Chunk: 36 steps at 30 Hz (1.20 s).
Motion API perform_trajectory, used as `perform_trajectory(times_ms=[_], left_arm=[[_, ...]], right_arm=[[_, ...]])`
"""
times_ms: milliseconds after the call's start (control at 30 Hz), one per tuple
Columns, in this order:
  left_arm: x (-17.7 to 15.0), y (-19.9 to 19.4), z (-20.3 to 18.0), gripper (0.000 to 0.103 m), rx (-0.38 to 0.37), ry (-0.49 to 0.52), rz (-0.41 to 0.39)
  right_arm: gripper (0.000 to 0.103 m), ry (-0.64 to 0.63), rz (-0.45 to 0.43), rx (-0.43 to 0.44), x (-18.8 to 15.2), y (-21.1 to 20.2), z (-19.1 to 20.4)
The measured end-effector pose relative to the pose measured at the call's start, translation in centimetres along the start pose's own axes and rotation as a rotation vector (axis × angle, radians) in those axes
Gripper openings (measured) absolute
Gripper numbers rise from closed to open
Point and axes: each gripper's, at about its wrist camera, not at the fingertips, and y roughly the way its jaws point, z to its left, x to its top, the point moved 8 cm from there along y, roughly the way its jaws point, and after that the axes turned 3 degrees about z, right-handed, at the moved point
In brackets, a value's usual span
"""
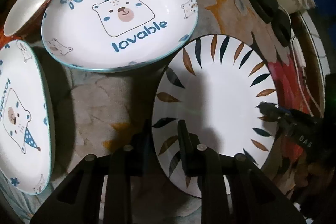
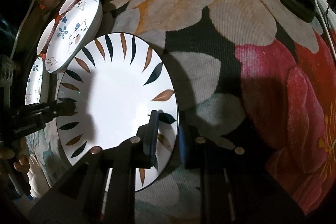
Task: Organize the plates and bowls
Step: 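Lift the leaf-rim plate with both tools and carry it toward the power cable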
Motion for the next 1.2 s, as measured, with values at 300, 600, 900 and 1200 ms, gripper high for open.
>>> perform_trajectory(times_ms=[300,600,900,1200], left_arm=[[-0.8,-0.9,-2.8,0.022,-0.009,0.095,-0.018],[-0.9,-0.4,-8.9,0.022,-0.071,0.201,0.003],[-0.2,1.2,-16.8,0.022,-0.12,0.32,0.022],[-0.3,4.0,-22.3,0.022,-0.092,0.402,0.052]], right_arm=[[0.017,0.054,-0.019,0.013,-0.7,-1.4,-1.2],[0.016,0.151,-0.054,-0.041,-1.8,-4.9,-5.8],[0.017,0.254,-0.086,-0.12,-3.8,-8.2,-12.2],[0.018,0.347,-0.076,-0.139,-5.9,-8.3,-18.4]])
